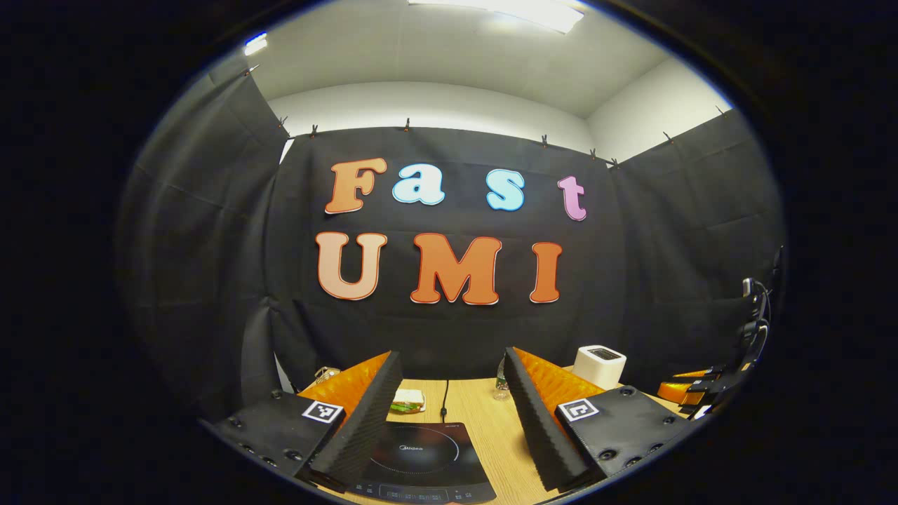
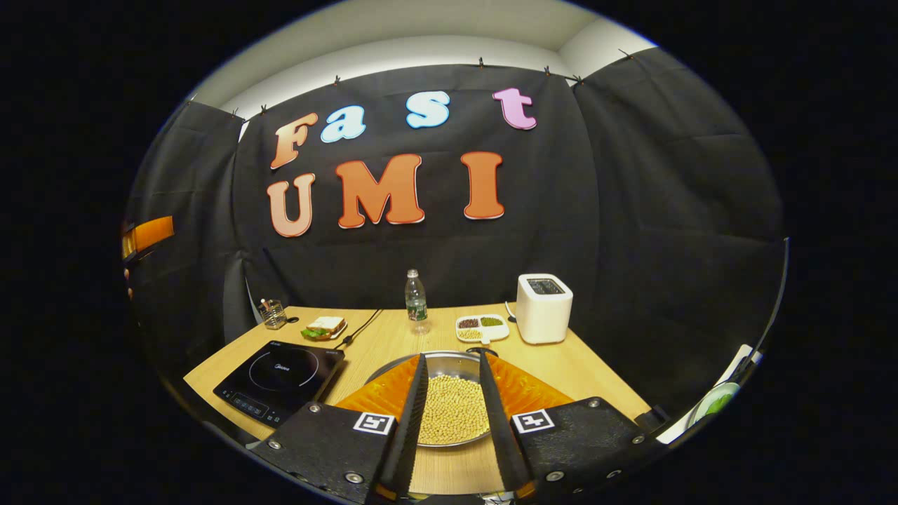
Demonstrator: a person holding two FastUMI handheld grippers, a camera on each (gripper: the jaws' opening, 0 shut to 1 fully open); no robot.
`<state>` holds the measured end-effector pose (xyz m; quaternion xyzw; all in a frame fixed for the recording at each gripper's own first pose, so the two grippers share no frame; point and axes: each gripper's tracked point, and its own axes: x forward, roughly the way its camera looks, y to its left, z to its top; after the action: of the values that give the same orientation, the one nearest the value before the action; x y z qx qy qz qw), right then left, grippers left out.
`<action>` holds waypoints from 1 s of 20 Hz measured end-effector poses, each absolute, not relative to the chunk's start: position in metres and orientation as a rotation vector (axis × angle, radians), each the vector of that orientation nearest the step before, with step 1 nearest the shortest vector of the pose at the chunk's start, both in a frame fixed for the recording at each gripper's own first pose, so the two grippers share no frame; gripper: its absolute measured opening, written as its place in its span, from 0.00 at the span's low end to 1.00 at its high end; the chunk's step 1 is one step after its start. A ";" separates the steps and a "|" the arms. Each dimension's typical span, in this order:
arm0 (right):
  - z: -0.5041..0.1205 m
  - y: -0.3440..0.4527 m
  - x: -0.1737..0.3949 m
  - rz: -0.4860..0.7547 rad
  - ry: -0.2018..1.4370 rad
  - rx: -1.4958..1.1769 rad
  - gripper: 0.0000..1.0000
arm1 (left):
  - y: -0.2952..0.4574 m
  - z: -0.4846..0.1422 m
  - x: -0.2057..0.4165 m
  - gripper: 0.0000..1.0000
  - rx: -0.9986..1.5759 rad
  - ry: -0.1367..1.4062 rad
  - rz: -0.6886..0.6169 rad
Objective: First push the handle of the pot to place it horizontally, then grasp the pot with both hands and set it on the induction cooktop.
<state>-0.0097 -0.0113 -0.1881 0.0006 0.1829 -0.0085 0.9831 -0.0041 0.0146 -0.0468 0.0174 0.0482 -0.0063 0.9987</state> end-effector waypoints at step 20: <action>-0.330 -0.009 -0.059 -0.041 0.651 0.044 0.00 | 0.041 -0.058 -0.021 0.95 0.036 0.121 0.013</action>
<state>-0.0588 -0.0090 -0.3305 0.0218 0.3195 -0.0203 0.9471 -0.0206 0.0406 -0.0582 0.0182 0.0603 0.0065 0.9980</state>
